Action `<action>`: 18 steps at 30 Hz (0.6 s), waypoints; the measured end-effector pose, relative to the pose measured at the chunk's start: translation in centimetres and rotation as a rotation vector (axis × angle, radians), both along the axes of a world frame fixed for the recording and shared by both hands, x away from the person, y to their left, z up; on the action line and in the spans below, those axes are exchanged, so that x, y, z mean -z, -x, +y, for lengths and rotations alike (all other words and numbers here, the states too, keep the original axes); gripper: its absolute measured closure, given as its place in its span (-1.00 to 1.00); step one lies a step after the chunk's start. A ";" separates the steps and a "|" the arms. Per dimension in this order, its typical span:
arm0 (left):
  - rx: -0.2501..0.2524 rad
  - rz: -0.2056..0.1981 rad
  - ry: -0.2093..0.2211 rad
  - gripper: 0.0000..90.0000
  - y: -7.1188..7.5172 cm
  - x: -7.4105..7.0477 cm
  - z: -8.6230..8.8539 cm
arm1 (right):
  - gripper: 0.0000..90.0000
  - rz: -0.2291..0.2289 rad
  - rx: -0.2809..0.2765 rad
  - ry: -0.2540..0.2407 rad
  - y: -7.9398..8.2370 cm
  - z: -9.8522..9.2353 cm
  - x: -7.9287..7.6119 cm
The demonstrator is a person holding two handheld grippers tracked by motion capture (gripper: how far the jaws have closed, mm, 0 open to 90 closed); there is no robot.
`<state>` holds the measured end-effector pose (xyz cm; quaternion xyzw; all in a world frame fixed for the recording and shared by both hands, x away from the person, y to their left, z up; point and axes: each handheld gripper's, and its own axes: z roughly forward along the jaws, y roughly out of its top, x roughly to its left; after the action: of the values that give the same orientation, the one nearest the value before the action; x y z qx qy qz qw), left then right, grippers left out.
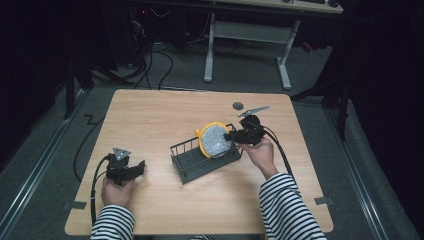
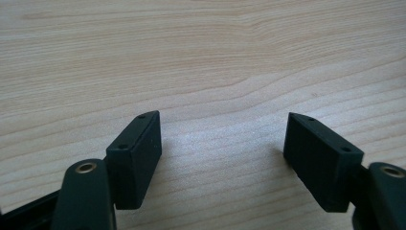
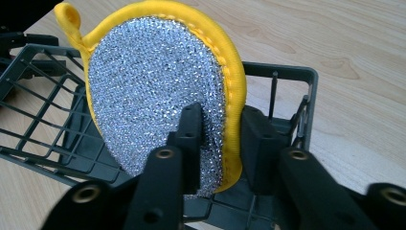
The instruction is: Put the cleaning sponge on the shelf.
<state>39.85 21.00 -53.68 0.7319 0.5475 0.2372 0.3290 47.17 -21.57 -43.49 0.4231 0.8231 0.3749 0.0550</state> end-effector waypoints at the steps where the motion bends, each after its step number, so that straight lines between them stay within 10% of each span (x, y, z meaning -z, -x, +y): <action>1: 0.000 0.000 0.000 -0.34 0.0 0.0 0.0 | 0.51 0.001 0.005 0.001 0.0 0.0 0.0; 18: 0.001 0.000 -0.001 -0.35 0.0 0.0 0.0 | 0.20 -0.077 0.064 -0.025 1.2 -1.6 -2.1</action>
<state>39.85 20.99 -53.68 0.7323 0.5471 0.2374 0.3287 46.01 -23.13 -41.43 0.4349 0.8017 0.3992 0.0935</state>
